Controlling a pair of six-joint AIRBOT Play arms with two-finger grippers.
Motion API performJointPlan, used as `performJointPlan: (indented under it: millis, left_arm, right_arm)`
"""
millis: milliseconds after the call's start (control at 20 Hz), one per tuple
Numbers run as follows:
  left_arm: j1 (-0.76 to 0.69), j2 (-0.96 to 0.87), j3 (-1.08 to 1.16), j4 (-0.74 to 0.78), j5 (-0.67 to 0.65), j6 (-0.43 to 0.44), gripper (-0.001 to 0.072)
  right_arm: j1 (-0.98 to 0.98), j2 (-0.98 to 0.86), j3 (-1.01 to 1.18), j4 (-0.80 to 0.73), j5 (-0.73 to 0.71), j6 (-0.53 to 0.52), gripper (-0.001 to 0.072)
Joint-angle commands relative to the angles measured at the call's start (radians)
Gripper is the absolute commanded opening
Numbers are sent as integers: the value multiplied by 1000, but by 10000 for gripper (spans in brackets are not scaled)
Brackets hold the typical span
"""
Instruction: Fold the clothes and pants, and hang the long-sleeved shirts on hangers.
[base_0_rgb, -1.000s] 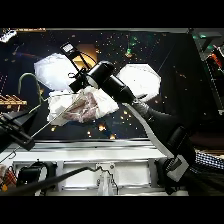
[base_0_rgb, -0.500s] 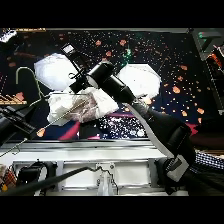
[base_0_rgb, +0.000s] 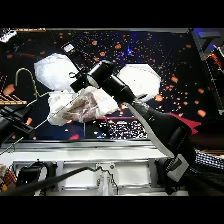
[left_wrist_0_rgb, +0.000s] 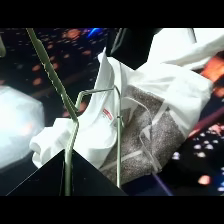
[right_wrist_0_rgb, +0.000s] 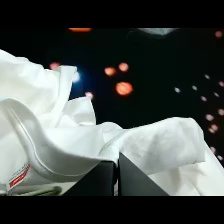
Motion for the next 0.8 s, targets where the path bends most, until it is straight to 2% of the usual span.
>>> performJointPlan:
  millis: [0,400,550,750]
  left_arm:
    - [0,0,-1,-9,25,0,8]
    - [0,-62,-1,-19,103,2,8]
    - [0,-105,-1,-20,145,42,8]
    - [0,-156,-1,-61,148,54,8]
  right_arm:
    - [-5,0,1,-3,-8,0,23]
    - [-5,0,1,31,-7,0,23]
    - [-5,0,1,41,-4,0,23]
    - [-5,0,1,49,-5,0,23]
